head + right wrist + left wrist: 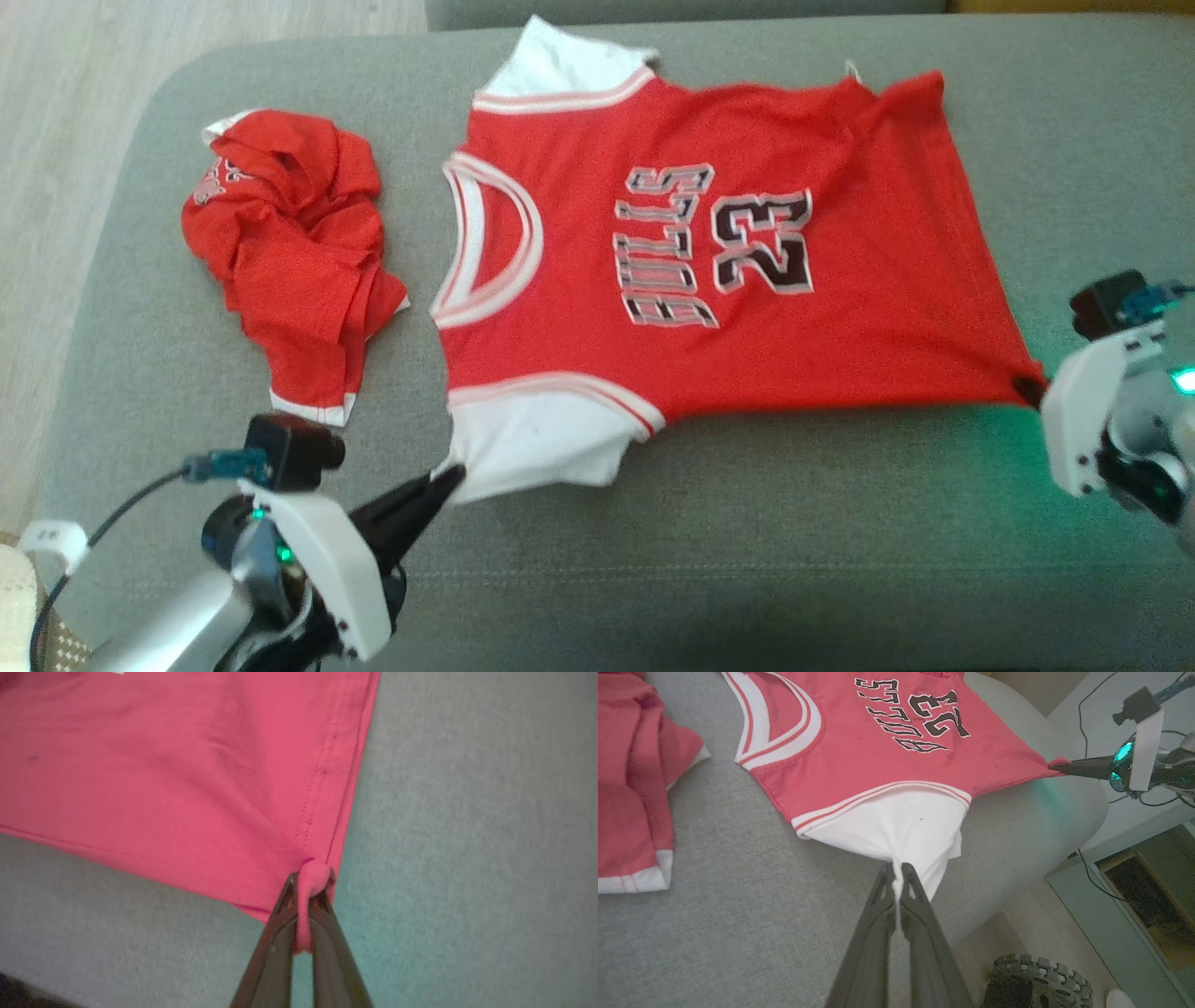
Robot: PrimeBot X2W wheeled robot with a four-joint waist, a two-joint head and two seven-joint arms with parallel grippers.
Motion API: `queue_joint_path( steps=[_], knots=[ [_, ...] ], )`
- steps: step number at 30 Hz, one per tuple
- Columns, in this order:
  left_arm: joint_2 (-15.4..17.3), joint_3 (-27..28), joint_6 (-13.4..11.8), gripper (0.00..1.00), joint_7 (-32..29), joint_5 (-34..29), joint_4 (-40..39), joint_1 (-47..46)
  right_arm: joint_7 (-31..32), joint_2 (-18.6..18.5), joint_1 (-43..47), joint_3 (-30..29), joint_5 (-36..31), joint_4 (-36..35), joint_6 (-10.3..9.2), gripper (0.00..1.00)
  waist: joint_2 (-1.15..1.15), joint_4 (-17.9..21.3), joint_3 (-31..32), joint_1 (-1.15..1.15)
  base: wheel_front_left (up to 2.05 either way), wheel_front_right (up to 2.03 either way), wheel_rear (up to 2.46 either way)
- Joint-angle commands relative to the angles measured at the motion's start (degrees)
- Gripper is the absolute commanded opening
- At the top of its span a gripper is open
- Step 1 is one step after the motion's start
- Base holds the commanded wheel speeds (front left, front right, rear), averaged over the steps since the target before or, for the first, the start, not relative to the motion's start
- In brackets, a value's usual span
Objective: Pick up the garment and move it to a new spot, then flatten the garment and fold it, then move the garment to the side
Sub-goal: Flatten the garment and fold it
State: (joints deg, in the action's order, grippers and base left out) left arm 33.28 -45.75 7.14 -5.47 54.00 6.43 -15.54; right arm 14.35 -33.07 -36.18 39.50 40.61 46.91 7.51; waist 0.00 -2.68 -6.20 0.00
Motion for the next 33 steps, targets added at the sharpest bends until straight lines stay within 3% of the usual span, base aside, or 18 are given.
queue_joint_path(
  steps=[1,9,17,24,33],
  knots=[
    [2.9,2.1,0.3,0.00,-0.1,0.6,-2.1,-1.3,1.9,-3.3,1.0,0.8,1.6,-2.2,-0.02,0.00,0.00,0.3,0.6,0.00,0.00,0.00,0.00],
    [6.1,-0.9,0.3,0.00,-2.7,4.1,-6.4,1.4,12.9,-10.3,4.6,2.6,10.1,-10.2,-0.02,0.00,0.00,0.5,1.9,0.00,0.00,0.00,0.00],
    [10.5,-3.7,0.3,0.00,-5.8,6.9,-10.6,3.4,24.9,-14.7,8.9,2.9,12.2,-15.3,-0.02,0.00,0.00,0.8,3.2,0.00,0.00,0.00,0.00],
    [11.5,-3.2,0.3,0.00,-5.7,8.2,-13.0,3.2,27.9,-14.7,9.9,-0.6,12.6,-19.2,-0.02,0.00,0.00,1.1,2.8,0.00,0.00,0.00,0.00],
    [10.8,0.4,0.4,0.00,-3.2,8.9,-14.9,-1.8,25.9,-11.5,6.7,-8.1,9.4,-22.4,-0.02,0.00,0.00,1.2,-0.5,0.00,0.00,0.00,0.00]
  ],
)
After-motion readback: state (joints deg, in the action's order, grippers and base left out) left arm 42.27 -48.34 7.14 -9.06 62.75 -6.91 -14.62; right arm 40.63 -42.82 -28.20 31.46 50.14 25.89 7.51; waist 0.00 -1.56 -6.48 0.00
